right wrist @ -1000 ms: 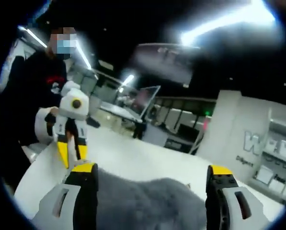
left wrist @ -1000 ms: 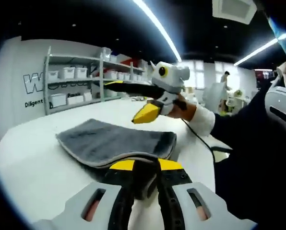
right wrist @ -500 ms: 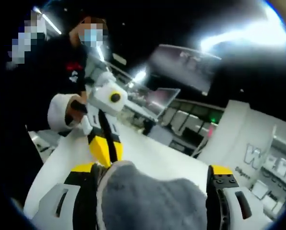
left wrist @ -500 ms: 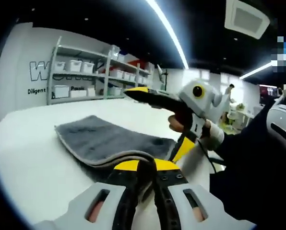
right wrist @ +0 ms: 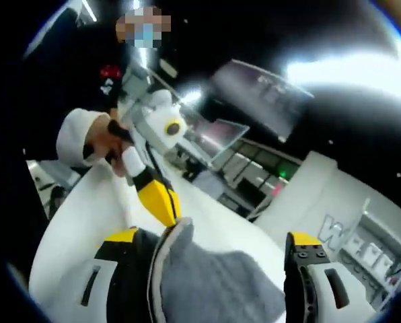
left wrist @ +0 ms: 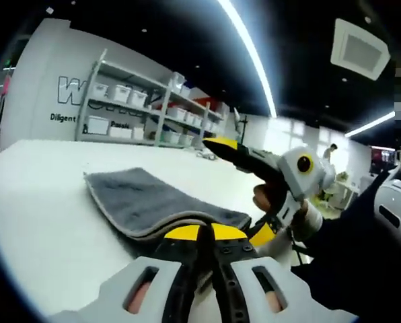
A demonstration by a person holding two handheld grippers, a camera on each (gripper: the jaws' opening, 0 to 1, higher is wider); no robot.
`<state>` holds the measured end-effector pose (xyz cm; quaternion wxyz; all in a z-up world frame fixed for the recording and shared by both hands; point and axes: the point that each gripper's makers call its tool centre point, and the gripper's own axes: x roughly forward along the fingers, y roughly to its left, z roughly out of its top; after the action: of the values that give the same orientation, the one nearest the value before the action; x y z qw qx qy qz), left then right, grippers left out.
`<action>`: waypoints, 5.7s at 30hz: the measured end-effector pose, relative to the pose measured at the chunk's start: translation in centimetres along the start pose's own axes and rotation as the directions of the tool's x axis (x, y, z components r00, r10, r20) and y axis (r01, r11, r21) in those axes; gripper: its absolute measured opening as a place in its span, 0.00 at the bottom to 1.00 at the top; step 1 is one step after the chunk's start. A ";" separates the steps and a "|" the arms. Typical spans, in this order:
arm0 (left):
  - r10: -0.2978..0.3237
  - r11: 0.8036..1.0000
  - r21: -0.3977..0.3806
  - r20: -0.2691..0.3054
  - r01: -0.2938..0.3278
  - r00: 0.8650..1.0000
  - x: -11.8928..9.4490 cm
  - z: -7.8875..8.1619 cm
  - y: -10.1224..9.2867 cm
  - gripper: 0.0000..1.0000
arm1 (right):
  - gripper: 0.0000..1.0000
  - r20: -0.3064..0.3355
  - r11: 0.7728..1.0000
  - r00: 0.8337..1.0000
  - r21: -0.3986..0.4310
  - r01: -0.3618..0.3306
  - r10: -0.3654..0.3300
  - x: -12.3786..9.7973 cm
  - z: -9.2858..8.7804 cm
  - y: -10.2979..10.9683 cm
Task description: Open the folded towel by lifting each exposed corner and separating the folded layers until the towel lies flat within the target outline without major curled edges
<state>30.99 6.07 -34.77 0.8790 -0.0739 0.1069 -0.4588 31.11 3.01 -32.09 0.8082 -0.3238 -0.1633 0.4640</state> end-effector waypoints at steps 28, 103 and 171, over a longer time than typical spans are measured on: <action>-0.019 0.975 -0.220 0.095 0.040 0.995 0.7 1.2 -1.0 0.03 | 0.44 -0.154 0.973 0.978 -0.208 0.104 -0.138 2.3 -1.9 2.0; 0.216 0.971 0.152 -0.222 -0.185 0.951 1.1 -5.7 2.4 0.01 | 0.00 -0.204 0.778 0.914 0.480 0.406 -0.350 -6.8 -5.4 -7.2; 0.208 0.975 0.124 -0.214 -0.184 0.954 1.8 -6.1 1.7 0.01 | 0.16 -0.379 0.727 0.898 0.548 0.413 -0.224 -11.6 -11.4 -6.7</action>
<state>31.78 5.35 -41.28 0.9049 0.0348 0.1892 -0.3796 35.92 -13.59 -35.54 0.9516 -0.0727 0.0621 0.2921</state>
